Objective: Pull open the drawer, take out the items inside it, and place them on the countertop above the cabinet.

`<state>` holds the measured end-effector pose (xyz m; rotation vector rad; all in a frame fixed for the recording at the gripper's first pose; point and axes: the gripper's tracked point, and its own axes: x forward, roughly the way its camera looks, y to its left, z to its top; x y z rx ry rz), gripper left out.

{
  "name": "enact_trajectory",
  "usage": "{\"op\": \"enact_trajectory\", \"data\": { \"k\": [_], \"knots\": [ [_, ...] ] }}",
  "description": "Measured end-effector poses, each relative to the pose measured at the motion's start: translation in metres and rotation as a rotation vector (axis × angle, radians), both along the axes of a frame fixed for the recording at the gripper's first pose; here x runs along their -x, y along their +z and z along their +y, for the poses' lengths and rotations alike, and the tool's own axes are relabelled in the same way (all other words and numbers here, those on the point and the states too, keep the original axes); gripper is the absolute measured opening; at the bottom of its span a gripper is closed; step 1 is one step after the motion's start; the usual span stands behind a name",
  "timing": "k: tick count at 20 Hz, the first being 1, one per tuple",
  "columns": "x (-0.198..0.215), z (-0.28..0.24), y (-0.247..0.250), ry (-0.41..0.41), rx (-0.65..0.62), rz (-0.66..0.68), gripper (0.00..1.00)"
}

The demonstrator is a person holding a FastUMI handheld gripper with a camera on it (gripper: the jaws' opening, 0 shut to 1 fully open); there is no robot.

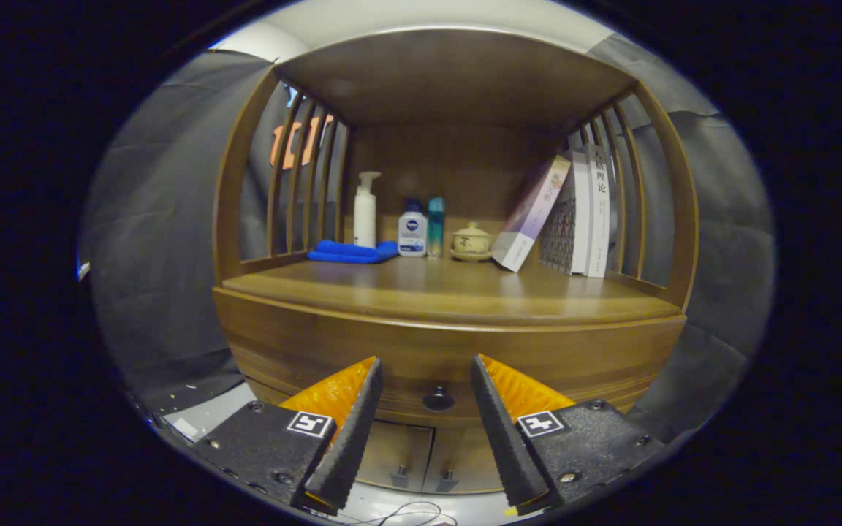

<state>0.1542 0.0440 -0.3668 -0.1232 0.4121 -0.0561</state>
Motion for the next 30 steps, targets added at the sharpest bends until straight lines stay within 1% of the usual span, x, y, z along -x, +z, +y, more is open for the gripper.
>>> {"op": "enact_trajectory", "data": {
  "k": [2,5,8,12,14,16,21,24,30],
  "knots": [
    [-0.002,-0.008,-0.017,-0.028,0.012,0.036,0.73],
    [-0.008,-0.012,-0.031,-0.040,-0.016,0.061,0.65],
    [-0.012,-0.010,-0.037,-0.060,-0.034,0.072,0.50],
    [-0.013,-0.008,-0.038,-0.097,0.036,0.050,0.31],
    [-0.013,-0.007,-0.038,-0.118,-0.014,0.046,0.28],
    [-0.012,-0.007,-0.039,-0.122,-0.054,0.053,0.24],
    [-0.009,-0.008,-0.039,-0.105,-0.044,0.071,0.21],
    [0.008,-0.006,-0.036,-0.110,-0.038,0.073,0.21],
    [0.040,-0.006,-0.030,-0.093,-0.032,0.092,0.21]
  ]
}}
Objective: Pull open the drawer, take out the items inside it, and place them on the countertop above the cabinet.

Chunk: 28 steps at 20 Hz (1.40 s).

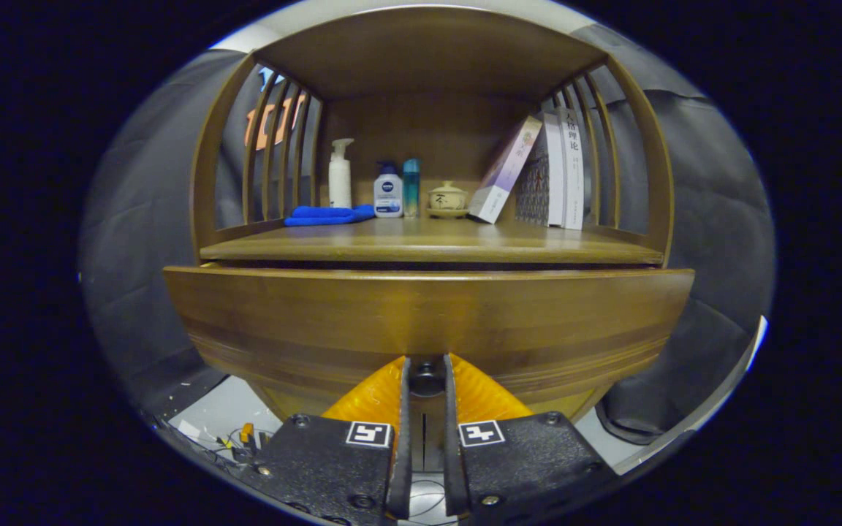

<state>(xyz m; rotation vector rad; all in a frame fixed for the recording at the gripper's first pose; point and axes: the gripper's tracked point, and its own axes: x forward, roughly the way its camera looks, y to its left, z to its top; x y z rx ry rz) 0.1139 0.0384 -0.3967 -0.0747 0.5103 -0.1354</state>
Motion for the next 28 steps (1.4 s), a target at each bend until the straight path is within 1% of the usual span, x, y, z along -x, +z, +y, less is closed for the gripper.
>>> {"op": "enact_trajectory", "data": {
  "k": [11,14,24,28],
  "knots": [
    [0.071,0.008,0.010,0.035,-0.011,0.038,0.21],
    [0.090,0.010,0.010,0.049,0.011,0.042,0.21],
    [0.124,0.016,0.012,0.110,0.003,0.071,0.21],
    [0.127,0.016,0.012,0.130,0.015,0.095,0.21]
  ]
}}
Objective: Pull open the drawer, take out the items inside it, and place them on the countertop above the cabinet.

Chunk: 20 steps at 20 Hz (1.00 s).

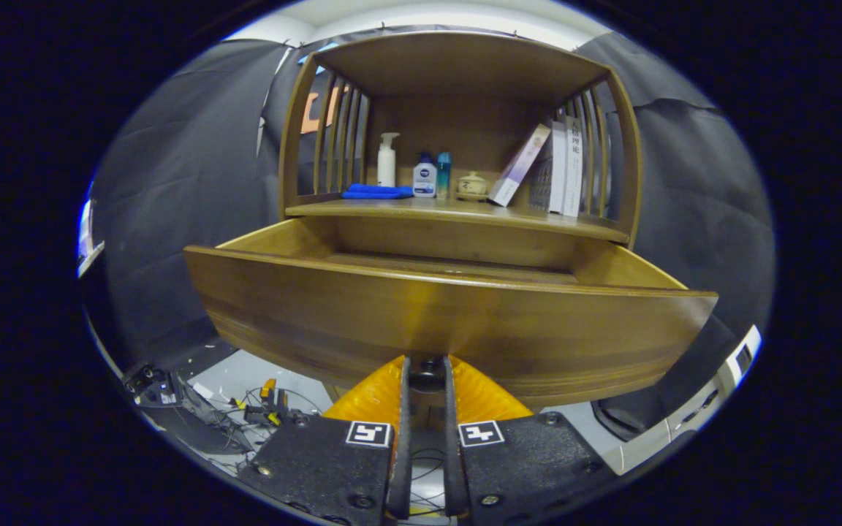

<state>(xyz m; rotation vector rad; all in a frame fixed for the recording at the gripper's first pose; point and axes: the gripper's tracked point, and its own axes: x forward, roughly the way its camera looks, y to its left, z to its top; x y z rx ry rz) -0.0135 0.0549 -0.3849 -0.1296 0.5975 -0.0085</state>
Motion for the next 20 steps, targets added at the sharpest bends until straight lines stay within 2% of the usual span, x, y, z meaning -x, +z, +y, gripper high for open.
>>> {"op": "enact_trajectory", "data": {
  "k": [3,5,9,13,15,17,19,20],
  "knots": [
    [0.001,0.001,0.001,0.008,0.004,0.049,0.22],
    [0.002,0.000,0.002,0.002,-0.031,0.091,0.26],
    [0.006,-0.001,0.010,-0.002,-0.078,0.139,0.29],
    [0.016,0.012,0.028,0.059,-0.096,0.139,0.31],
    [0.013,0.018,0.043,0.085,-0.118,0.148,0.35],
    [0.001,0.026,0.063,0.106,-0.159,0.138,0.46],
    [-0.018,0.022,0.082,0.108,-0.154,0.113,0.48],
    [-0.022,0.025,0.087,0.126,-0.161,0.138,0.54]
  ]
}}
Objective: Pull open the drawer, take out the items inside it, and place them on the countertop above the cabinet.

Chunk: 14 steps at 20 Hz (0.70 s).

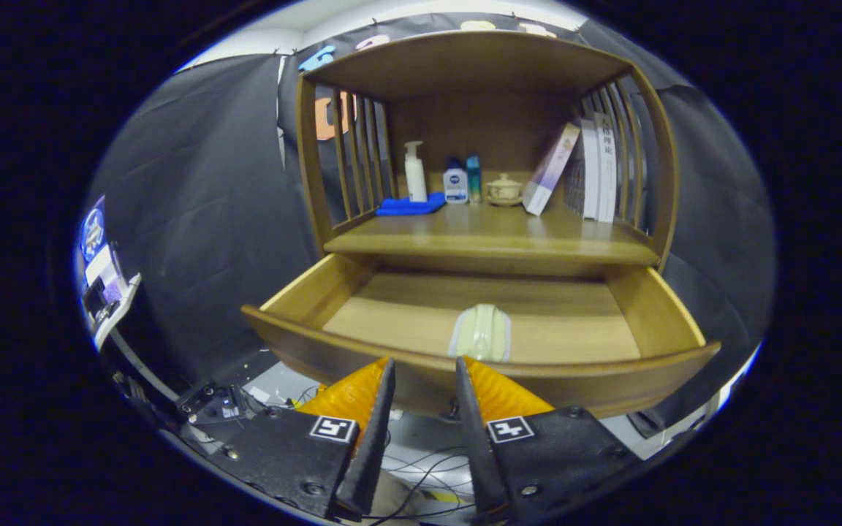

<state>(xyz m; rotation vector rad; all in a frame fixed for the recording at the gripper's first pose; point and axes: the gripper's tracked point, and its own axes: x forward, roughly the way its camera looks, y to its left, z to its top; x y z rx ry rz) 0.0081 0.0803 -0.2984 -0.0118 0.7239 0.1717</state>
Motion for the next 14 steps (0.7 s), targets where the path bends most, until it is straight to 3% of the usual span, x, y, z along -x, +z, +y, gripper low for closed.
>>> {"op": "enact_trajectory", "data": {
  "k": [3,7,12,14],
  "knots": [
    [-0.023,-0.008,0.010,0.007,0.045,-0.015,0.71],
    [-0.050,-0.019,0.008,-0.005,0.055,0.045,0.72],
    [-0.067,-0.025,-0.026,-0.049,-0.053,0.310,0.72],
    [-0.081,-0.032,-0.032,-0.044,-0.007,0.329,0.72]
  ]
}}
